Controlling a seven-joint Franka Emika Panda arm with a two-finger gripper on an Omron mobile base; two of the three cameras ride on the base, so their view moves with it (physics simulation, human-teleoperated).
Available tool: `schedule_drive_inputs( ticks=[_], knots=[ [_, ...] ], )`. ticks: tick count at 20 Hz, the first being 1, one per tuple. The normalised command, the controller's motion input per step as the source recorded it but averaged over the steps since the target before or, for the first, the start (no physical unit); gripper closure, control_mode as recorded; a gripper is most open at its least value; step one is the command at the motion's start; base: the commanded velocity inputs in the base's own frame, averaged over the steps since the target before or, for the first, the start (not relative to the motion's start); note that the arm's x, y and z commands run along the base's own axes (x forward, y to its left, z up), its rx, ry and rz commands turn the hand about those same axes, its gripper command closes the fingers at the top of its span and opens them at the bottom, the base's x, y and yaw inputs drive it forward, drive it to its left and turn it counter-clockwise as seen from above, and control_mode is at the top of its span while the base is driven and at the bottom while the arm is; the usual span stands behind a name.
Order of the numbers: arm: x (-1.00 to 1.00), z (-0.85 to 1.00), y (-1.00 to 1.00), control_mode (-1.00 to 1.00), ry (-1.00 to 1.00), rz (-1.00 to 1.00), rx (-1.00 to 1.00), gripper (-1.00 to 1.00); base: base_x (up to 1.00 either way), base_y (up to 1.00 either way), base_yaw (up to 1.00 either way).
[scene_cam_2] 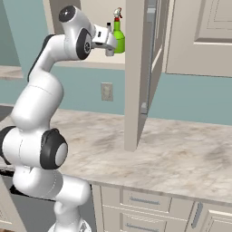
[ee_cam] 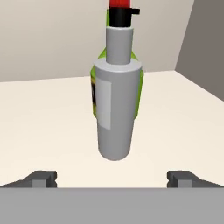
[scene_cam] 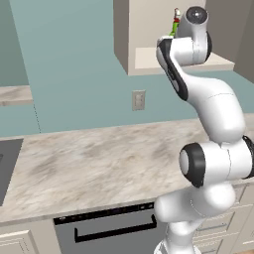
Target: Locate and retrieve the soap dispenser and spray from the cabinet. Place them next to the sink.
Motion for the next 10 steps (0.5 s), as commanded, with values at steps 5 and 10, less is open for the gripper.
schedule_drive_inputs(
  ticks=[5,10],
  knots=[
    [0.34,-0.02,-0.07,-1.0,0.0,0.0,0.0,-1.0,0.0,0.0,0.0],
    [0.23,0.0,-0.11,-1.0,0.0,0.0,0.0,-1.0,0.0,0.0,0.0]
  ],
)
